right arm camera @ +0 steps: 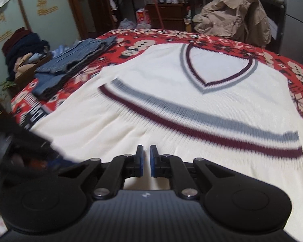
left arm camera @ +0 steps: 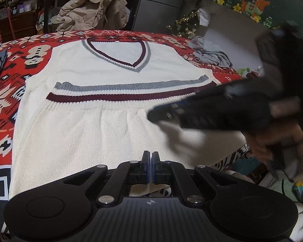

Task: Fold clothes
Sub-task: 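Move both open grippers across the vest toward the V-neck shoulders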

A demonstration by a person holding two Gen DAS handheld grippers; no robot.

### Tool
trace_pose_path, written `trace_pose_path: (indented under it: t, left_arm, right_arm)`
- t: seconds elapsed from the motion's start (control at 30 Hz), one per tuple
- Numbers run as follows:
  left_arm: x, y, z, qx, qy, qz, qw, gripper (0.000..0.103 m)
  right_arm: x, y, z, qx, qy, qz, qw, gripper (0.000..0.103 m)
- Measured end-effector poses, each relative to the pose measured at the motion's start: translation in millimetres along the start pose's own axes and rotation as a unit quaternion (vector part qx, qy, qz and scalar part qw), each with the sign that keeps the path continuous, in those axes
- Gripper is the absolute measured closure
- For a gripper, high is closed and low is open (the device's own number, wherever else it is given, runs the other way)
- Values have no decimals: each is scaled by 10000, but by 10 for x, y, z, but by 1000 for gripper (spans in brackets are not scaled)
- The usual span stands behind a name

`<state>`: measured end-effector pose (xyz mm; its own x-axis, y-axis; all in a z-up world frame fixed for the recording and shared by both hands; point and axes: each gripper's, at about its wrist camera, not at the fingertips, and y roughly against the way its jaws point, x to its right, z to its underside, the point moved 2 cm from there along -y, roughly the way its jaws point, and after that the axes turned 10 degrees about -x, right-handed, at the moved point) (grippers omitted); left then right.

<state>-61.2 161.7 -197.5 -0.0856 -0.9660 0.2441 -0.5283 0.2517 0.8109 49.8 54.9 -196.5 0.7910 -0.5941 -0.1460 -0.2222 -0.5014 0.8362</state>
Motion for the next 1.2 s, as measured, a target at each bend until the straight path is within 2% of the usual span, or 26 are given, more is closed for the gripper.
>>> trace_pose_path:
  t: [0.17, 0.27, 0.37, 0.43, 0.5, 0.8, 0.9, 1.0, 1.2]
  left_arm:
    - [-3, 10, -4, -16, 56, -16, 10000, 100]
    - [30, 49, -30, 74, -1, -152, 9999, 100]
    - [72, 77, -78, 164, -31, -7, 9999, 100]
    - [118, 43, -104, 144, -122, 74, 9998, 100]
    - [155, -37, -94, 35, -254, -16, 9997, 100]
    - [125, -85, -62, -22, -175, -133, 9998, 100]
    - [139, -83, -78, -51, -195, -170, 9997, 100]
    - [139, -67, -118, 8, -144, -149, 9998, 100]
    - [120, -109, -281, 145, -26, -120, 9998, 100]
  right_arm:
    - [47, -19, -86, 60, -116, 41, 9999, 96]
    - [3, 181, 71, 116, -105, 2, 9999, 96]
    - [-25, 335, 310, -44, -179, -41, 9998, 96]
    - [-49, 350, 432, -193, -121, 26, 9997, 96]
    - [-55, 325, 471, -191, -86, 83, 9997, 96]
    - [179, 24, -32, 10, -703, 239, 9972, 99]
    - [200, 132, -30, 148, -803, 205, 9965, 96]
    - [228, 378, 146, 241, -818, 195, 9962, 96]
    - [332, 594, 566, -62, -733, 499, 9960, 95]
